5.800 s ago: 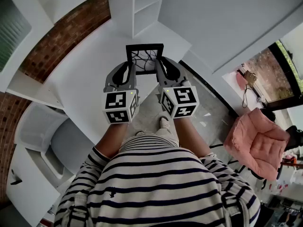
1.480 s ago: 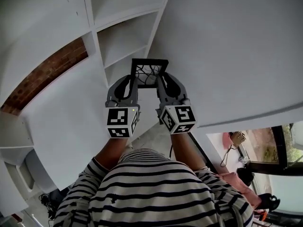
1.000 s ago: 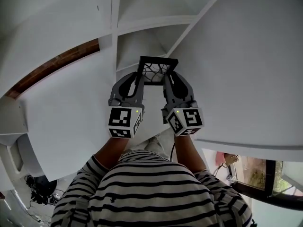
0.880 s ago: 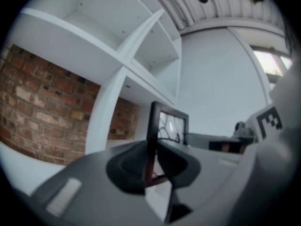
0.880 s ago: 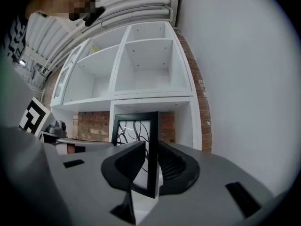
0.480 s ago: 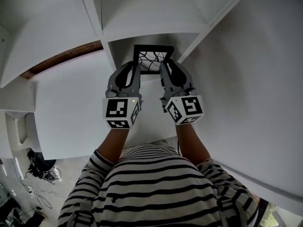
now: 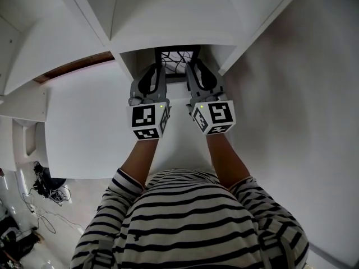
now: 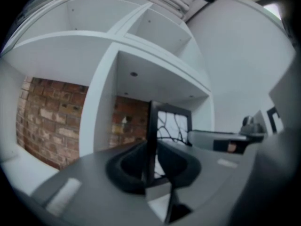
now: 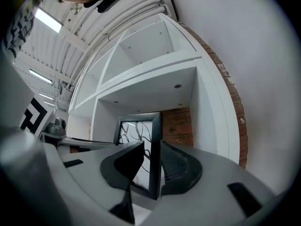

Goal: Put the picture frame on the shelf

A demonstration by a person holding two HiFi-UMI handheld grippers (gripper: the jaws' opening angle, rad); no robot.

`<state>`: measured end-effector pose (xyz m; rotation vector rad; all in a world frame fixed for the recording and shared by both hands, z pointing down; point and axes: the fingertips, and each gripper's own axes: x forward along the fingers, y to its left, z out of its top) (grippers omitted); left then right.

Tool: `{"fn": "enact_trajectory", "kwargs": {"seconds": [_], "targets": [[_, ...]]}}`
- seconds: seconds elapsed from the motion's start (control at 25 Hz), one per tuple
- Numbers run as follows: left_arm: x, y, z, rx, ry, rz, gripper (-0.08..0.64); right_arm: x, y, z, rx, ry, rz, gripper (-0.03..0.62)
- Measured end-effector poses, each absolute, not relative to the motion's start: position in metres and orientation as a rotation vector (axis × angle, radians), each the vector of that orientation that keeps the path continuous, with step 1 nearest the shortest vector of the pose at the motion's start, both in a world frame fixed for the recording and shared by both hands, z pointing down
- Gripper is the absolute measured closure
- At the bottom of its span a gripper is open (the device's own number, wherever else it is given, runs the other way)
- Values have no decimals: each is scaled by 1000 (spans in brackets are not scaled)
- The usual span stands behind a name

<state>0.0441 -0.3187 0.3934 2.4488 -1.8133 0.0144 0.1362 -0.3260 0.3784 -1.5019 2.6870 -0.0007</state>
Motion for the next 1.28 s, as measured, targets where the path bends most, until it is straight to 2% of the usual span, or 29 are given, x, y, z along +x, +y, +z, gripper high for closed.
{"fn": "enact_trajectory", "kwargs": {"seconds": [1.28], "targets": [[47, -334, 402, 2438, -1937, -52, 482, 133, -341, 385, -1453, 2731, 119, 517]]}}
